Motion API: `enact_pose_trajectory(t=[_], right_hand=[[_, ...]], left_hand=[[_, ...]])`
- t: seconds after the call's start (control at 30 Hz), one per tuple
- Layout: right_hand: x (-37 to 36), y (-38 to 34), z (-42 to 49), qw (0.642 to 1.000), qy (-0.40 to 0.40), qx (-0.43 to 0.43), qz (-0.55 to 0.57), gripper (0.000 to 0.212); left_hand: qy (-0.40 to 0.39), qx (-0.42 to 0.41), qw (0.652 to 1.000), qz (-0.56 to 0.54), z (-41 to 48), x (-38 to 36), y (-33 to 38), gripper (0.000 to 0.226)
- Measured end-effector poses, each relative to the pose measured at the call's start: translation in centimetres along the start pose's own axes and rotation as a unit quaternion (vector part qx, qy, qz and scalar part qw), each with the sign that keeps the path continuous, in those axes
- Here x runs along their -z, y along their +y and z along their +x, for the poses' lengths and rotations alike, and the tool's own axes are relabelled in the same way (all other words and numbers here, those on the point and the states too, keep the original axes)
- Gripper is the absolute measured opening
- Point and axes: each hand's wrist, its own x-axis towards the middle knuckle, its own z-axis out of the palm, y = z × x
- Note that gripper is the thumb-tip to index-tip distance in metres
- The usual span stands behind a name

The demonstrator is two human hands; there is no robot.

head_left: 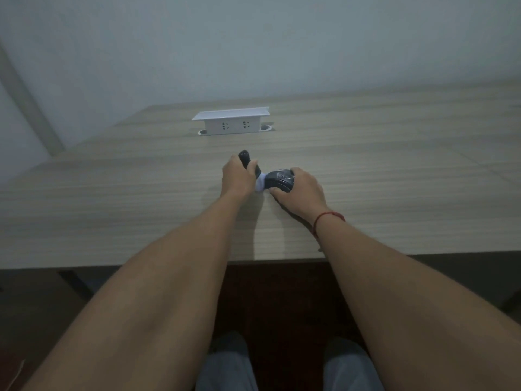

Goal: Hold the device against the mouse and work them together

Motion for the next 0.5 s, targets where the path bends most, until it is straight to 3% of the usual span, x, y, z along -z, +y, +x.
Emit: enact_pose_trajectory(t=[0.23, 0.37, 0.5], right_hand=[[-0.1, -0.3, 0.1, 1.000, 0.003, -0.001, -0.017, 0.041], [-0.3, -0.1, 0.2, 1.000, 0.004, 0.009, -0.016, 0.047], [-0.2, -0.2, 0.3, 1.000, 0.002, 0.015, -0.023, 0.043]], left_hand=[[-0.023, -0.035, 0.998, -0.046, -0.1, -0.3, 1.4, 0.040], [0.014, -0.024, 0.999, -0.020, -0.1, 0.0, -0.2, 0.036], [0.020, -0.057, 0.996, -0.072, 0.2, 0.2, 0.7, 0.037]])
